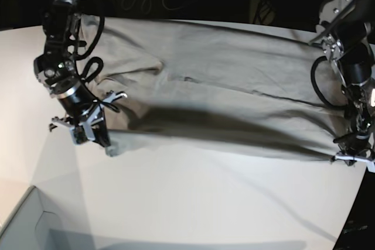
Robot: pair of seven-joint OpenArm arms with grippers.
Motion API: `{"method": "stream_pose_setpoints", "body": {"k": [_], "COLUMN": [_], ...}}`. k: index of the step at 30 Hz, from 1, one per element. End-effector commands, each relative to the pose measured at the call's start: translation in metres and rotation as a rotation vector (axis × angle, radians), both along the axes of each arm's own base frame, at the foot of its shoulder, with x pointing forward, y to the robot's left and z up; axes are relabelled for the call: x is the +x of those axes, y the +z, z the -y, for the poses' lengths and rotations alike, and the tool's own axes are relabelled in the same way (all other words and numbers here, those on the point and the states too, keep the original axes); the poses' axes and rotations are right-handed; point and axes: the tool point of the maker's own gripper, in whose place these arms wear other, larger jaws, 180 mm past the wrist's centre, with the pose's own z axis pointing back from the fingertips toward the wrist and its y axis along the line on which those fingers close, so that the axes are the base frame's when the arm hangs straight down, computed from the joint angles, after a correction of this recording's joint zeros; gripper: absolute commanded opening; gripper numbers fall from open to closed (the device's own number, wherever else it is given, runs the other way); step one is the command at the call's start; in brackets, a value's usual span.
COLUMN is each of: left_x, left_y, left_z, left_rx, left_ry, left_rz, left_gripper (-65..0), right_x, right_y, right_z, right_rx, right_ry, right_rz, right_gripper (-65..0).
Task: Layout the t-shirt on the table in an organized manner, then fold the t-shirt properly
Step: 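Fold the grasped side inward toward the left gripper with the right gripper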
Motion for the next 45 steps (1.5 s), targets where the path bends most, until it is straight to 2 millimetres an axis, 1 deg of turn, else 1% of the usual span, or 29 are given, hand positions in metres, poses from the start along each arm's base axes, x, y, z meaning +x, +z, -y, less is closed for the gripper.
{"method": "stream_pose_setpoints", "body": {"k": [1, 3, 4, 8, 12, 14, 16, 21, 25, 28, 30, 31, 33, 36, 39, 41, 45], "left_x": [0.014, 0.014, 0.010, 0.007, 0.007, 0.001, -0.002, -0.019, -0.036, -0.048, -0.055, -0.058, -0.059, -0.057, -0.057, -0.061, -0.061], "left_y": [0.027, 0.026, 0.020, 0.012, 0.011, 0.004, 0.008, 0.023, 0.024, 0.020, 0.015, 0.013, 0.013, 0.017, 0.019, 0.015, 0.015], "left_z": [-0.007, -0.003, -0.003, 0.005, 0.006, 0.006, 0.003, -0.005, -0.007, -0.010, -0.010, -0.009, 0.000, 0.015, 0.021, 0.021, 0.022], "left_rx": [0.020, 0.018, 0.017, 0.005, 0.002, 0.001, -0.018, -0.044, -0.052, -0.079, -0.100, -0.112, -0.136, -0.149, -0.153, -0.154, -0.154], "left_ry": [0.011, 0.006, 0.005, -0.001, -0.002, 0.001, 0.016, 0.046, 0.057, 0.074, 0.084, 0.077, 0.027, -0.059, -0.097, -0.101, -0.106], "left_rz": [0.077, 0.075, 0.062, 0.054, 0.054, 0.042, 0.070, 0.157, 0.184, 0.196, 0.197, 0.200, 0.224, 0.256, 0.269, 0.259, 0.262], "left_gripper": [-65.0, -65.0, -65.0, -65.0, -65.0, -65.0, -65.0, -65.0, -65.0, -65.0, -65.0, -65.0, -65.0, -65.0, -65.0, -65.0, -65.0], "right_x": [0.006, 0.001, -0.002, -0.019, -0.038, -0.049, -0.056, -0.073, -0.084, -0.092, -0.094, -0.096, -0.099, -0.101, -0.110, -0.116, -0.125], "right_y": [0.023, 0.027, 0.029, 0.029, 0.019, 0.010, 0.002, -0.008, -0.013, -0.018, -0.020, -0.022, -0.024, -0.026, -0.029, -0.028, -0.027], "right_z": [-0.001, 0.004, 0.004, 0.010, 0.007, 0.006, 0.003, 0.001, -0.002, -0.004, -0.009, -0.011, -0.011, -0.012, -0.012, -0.020, -0.035], "right_rx": [0.022, 0.027, 0.034, 0.065, 0.066, 0.069, 0.088, 0.132, 0.167, 0.190, 0.195, 0.196, 0.196, 0.197, 0.198, 0.199, 0.217], "right_ry": [-0.006, -0.033, -0.045, -0.107, -0.115, -0.114, -0.118, -0.129, -0.135, -0.137, -0.123, -0.119, -0.119, -0.120, -0.122, -0.099, -0.062], "right_rz": [0.076, 0.089, 0.092, 0.092, 0.057, 0.025, 0.002, -0.035, -0.055, -0.075, -0.084, -0.092, -0.099, -0.105, -0.123, -0.129, -0.132], "right_gripper": [-65.0, -65.0, -65.0, -65.0, -65.0, -65.0, -65.0, -65.0, -65.0, -65.0, -65.0, -65.0, -65.0, -65.0, -65.0, -65.0, -65.0]}}
